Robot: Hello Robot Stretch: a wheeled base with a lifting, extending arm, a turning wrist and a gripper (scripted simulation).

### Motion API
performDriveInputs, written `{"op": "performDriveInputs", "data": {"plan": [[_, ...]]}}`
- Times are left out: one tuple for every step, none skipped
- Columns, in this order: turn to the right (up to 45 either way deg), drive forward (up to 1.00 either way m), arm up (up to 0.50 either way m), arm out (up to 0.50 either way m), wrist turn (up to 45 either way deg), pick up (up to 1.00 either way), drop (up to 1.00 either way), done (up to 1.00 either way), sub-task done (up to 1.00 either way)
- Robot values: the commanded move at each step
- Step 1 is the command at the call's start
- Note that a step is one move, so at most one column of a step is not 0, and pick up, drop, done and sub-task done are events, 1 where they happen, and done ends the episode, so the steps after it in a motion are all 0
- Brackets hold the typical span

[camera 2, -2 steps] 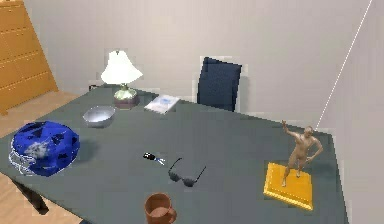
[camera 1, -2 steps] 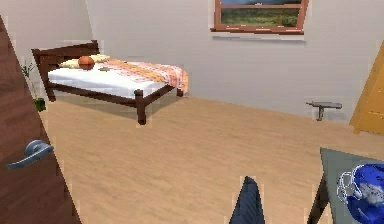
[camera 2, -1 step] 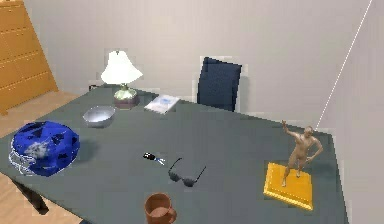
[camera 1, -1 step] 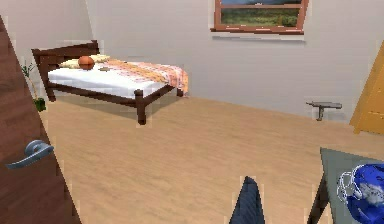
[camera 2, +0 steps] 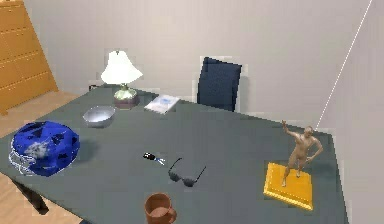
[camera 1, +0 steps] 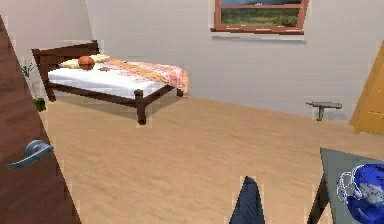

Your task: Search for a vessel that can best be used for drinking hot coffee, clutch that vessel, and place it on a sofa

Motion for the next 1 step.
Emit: {"op": "performDriveInputs", "data": {"plan": [[0.0, 0.0, 0.0, 0.12, 0.0, 0.0, 0.0, 0.0, 0.0]]}}
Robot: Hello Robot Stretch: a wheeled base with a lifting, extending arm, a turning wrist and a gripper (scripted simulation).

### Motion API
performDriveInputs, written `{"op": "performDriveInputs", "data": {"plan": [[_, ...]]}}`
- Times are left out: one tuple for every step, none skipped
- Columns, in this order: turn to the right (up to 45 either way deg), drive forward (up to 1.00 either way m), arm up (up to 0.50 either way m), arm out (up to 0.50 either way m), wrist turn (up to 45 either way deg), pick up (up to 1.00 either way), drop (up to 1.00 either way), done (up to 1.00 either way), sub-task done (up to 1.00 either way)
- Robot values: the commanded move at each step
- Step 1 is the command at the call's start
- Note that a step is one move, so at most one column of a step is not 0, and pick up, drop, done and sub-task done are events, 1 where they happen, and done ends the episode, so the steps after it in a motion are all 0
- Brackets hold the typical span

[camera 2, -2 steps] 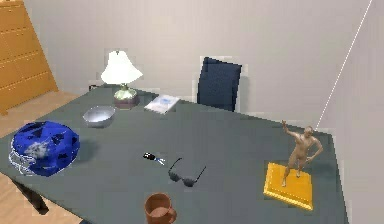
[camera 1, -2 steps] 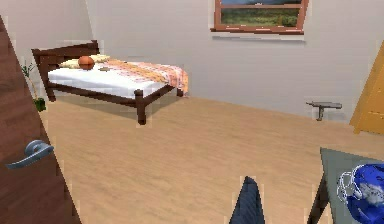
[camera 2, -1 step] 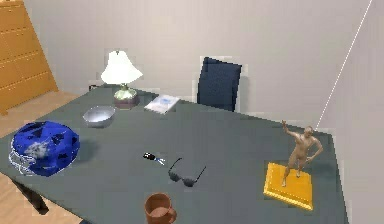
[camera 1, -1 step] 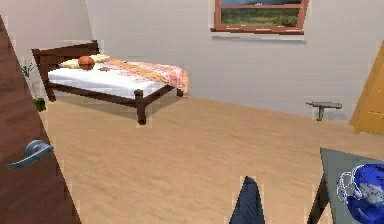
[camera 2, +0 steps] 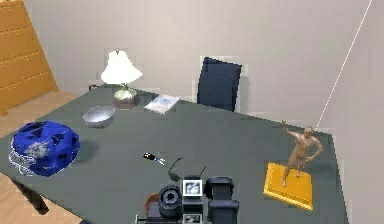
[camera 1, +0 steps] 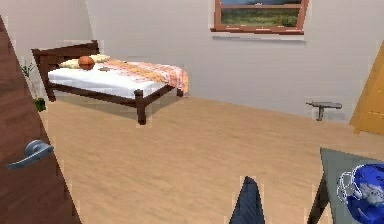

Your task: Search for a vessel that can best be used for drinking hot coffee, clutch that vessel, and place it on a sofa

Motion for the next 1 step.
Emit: {"op": "performDriveInputs", "data": {"plan": [[0.0, 0.0, 0.0, 0.0, 45.0, 0.0, 0.0, 0.0, 0.0]]}}
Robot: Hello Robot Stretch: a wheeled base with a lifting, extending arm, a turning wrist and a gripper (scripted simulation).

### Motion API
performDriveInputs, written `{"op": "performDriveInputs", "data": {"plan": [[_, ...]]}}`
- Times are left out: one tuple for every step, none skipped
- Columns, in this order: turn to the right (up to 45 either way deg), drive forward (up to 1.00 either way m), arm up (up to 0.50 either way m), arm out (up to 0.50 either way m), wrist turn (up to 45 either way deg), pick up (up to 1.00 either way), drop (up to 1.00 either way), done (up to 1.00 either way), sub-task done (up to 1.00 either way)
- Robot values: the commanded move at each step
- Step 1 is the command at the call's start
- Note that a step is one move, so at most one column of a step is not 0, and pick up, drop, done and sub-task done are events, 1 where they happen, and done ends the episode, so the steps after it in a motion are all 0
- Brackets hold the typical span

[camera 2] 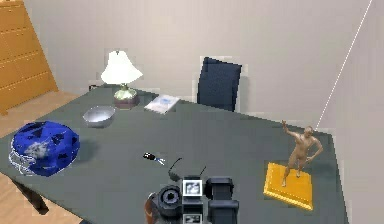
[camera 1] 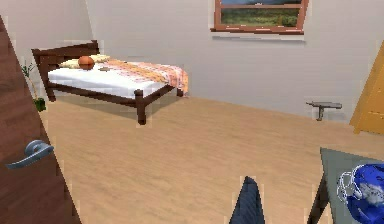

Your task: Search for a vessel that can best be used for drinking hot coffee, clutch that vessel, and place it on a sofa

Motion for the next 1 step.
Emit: {"op": "performDriveInputs", "data": {"plan": [[0.0, 0.0, 0.0, 0.0, 45.0, 0.0, 0.0, 0.0, 0.0]]}}
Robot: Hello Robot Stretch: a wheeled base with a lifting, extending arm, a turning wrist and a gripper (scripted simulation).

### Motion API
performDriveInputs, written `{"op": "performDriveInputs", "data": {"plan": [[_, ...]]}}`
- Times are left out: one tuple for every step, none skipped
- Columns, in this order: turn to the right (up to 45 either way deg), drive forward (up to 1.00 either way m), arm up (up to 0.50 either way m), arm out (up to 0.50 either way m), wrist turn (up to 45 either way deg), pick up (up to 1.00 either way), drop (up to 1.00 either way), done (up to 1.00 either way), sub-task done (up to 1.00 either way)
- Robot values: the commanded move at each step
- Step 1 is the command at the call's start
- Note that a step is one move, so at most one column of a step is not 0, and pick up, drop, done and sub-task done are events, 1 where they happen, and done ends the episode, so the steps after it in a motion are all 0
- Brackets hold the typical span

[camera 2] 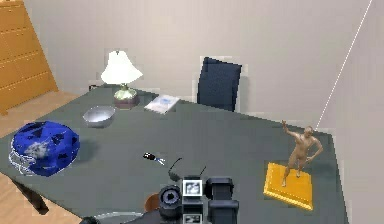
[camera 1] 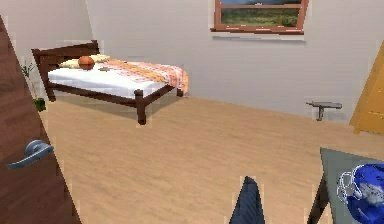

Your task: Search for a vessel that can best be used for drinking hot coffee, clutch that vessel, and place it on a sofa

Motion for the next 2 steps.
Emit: {"op": "performDriveInputs", "data": {"plan": [[0.0, 0.0, 0.0, 0.0, 45.0, 0.0, 0.0, 0.0, 0.0], [0.0, 0.0, 0.0, 0.0, 24.0, 0.0, 0.0, 0.0, 0.0]]}}
